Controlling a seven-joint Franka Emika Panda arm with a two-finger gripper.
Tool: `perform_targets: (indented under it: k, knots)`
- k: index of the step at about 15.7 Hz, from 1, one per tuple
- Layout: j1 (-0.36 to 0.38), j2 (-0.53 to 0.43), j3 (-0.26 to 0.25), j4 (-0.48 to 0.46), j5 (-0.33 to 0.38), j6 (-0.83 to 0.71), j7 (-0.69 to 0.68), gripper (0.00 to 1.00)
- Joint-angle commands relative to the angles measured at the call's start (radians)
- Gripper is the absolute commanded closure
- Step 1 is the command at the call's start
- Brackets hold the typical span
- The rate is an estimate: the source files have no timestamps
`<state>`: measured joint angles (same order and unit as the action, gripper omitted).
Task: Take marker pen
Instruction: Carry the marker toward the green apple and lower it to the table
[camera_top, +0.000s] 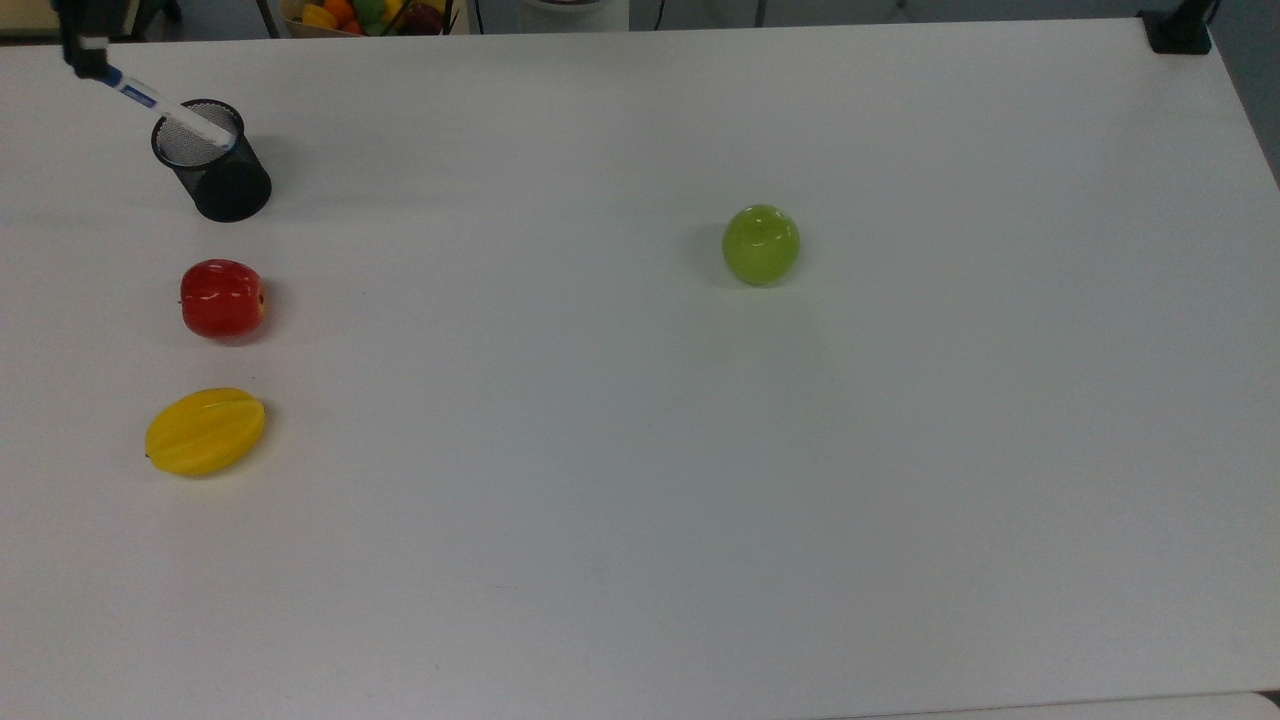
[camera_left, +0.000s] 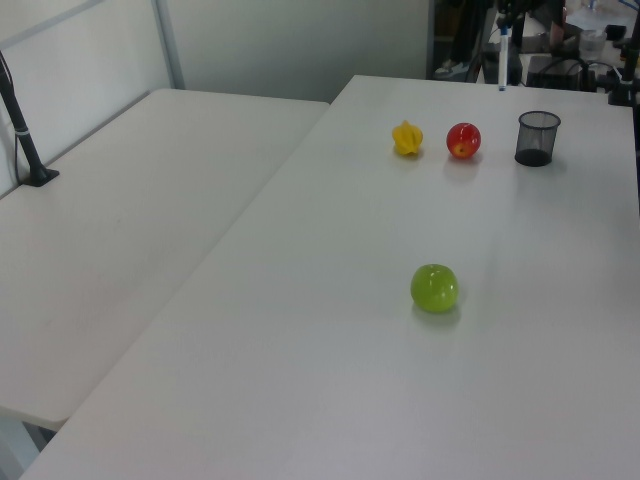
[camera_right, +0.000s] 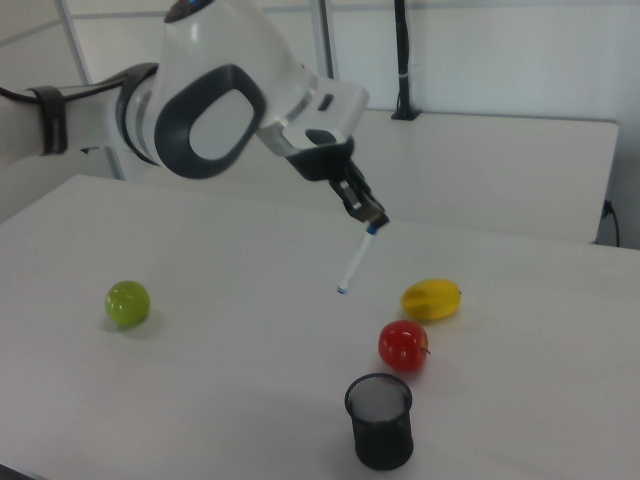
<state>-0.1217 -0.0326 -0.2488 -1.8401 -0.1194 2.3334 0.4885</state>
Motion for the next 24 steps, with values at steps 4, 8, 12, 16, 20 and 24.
perform_targets:
  k: [4,8,12,16,20,24]
  knots:
    - [0.011,0.028,0.222,0.015,0.023,-0.080,-0.008,1.00]
    - [0.014,0.085,0.341,0.015,0.020,-0.082,-0.011,1.00]
    - [0.066,0.148,0.378,0.015,0.009,-0.074,-0.063,1.00]
    - [0.129,0.190,0.379,0.015,0.023,-0.077,-0.201,1.00]
    - [0.175,0.295,0.379,0.054,0.030,-0.075,-0.289,1.00]
    - [0.200,0.391,0.379,0.116,0.098,-0.080,-0.376,1.00]
